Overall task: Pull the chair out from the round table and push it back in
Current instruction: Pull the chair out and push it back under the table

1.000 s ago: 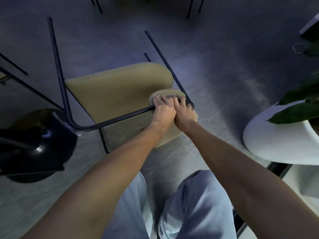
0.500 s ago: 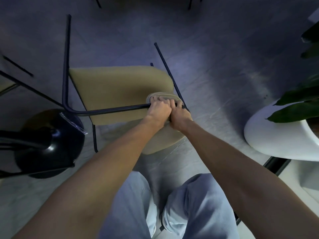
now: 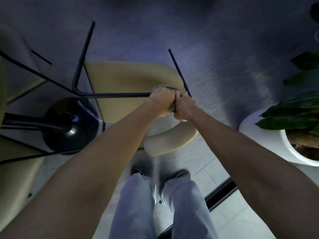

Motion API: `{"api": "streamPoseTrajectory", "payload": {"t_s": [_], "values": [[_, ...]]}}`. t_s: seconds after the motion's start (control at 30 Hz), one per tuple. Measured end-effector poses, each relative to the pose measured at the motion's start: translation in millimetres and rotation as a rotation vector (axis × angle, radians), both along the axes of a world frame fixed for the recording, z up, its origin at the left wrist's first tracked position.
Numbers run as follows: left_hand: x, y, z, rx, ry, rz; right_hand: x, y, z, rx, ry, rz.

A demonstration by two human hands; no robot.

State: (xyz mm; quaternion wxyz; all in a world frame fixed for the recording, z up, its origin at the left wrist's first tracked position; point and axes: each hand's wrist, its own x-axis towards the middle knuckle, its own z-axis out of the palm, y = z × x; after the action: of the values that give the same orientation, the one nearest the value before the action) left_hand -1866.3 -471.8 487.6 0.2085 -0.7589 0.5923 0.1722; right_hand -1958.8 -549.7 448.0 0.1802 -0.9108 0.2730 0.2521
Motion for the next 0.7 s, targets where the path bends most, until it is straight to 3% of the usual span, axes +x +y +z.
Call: {"api": "streamPoseTrajectory", "payload": {"t_s": [0.37,0.7], "values": [[120.4,-75.4,74.4,0.012,0.132,-0.045,117.5,-78.9,96.7,0.062,0.168,0.078],[257.1,-145.1,103.3,0.017,0.239,0.219,261.5,-137.4,145.8,-0.063,0.161,0.095]]}}
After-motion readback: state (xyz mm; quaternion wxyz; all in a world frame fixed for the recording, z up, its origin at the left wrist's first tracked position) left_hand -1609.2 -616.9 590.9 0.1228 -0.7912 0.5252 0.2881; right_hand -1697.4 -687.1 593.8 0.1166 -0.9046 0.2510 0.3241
